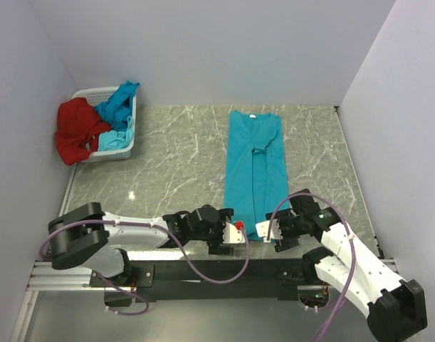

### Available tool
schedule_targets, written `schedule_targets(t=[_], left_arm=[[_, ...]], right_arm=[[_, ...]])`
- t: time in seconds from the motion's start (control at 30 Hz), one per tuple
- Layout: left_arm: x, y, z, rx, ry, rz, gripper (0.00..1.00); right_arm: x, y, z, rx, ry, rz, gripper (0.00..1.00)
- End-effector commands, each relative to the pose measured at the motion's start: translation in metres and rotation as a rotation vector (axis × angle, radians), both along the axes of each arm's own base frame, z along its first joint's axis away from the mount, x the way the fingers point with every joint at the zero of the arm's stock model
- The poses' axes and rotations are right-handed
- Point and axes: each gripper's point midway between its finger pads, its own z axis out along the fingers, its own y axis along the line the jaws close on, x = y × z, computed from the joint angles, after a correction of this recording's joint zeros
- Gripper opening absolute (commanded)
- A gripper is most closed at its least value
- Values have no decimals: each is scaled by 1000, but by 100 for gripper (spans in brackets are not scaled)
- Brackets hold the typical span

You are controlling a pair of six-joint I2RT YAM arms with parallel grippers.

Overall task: Fold and stack the t-shirts
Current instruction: Fold the tshirt

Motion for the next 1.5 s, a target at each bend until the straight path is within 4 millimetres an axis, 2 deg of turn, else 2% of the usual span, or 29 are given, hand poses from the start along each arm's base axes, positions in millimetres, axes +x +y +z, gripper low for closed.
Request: schedule_targets(t=[0.0,0.13,0.27,0.47,0.67,0.87,0.93,1.03,1.13,1.17,1.23,1.27,1.33,1.37,1.43,1.47], left_arm=[[9,-21,12,-52,-26,9,92],[13,-25,2,-19,-37,10,91],[16,-22,-16,41,-51,30,89],[20,-15,-32,104,-83,49,82],[30,-6,-38,136,-129,90,73],[37,-5,-36,138,-164,118,59],[39,-5,-36,141,-174,122,57],[40,-5,-36,143,-179,118,47],[39,-6,-35,135,-178,112,39],[38,-6,-35,136,-177,106,35],[37,-6,-35,136,-173,101,33],[36,-7,-35,137,-171,93,29],[34,-7,-35,136,-166,81,24],[33,-8,-35,134,-163,78,14],[31,-8,-35,132,-161,71,2],[31,-9,-33,125,-160,68,1]], right_arm=[[0,-5,-12,-61,-17,-14,77],[-5,1,-14,-74,4,18,75],[-11,8,-24,-106,12,57,72],[-4,15,-23,-97,3,-5,69],[8,5,-22,-140,-40,-80,64],[18,3,-21,-141,-80,-131,57],[22,4,-20,-134,-93,-149,55],[26,6,-19,-119,-105,-170,50],[27,10,-19,-96,-106,-177,42],[27,10,-18,-91,-106,-177,35],[26,13,-18,-76,-101,-176,29],[26,14,-17,-69,-100,-176,22],[25,17,-16,-54,-94,-174,16],[25,17,-15,-49,-95,-178,10],[26,19,-12,-32,-90,-189,4],[26,22,-8,-14,-88,-188,1]])
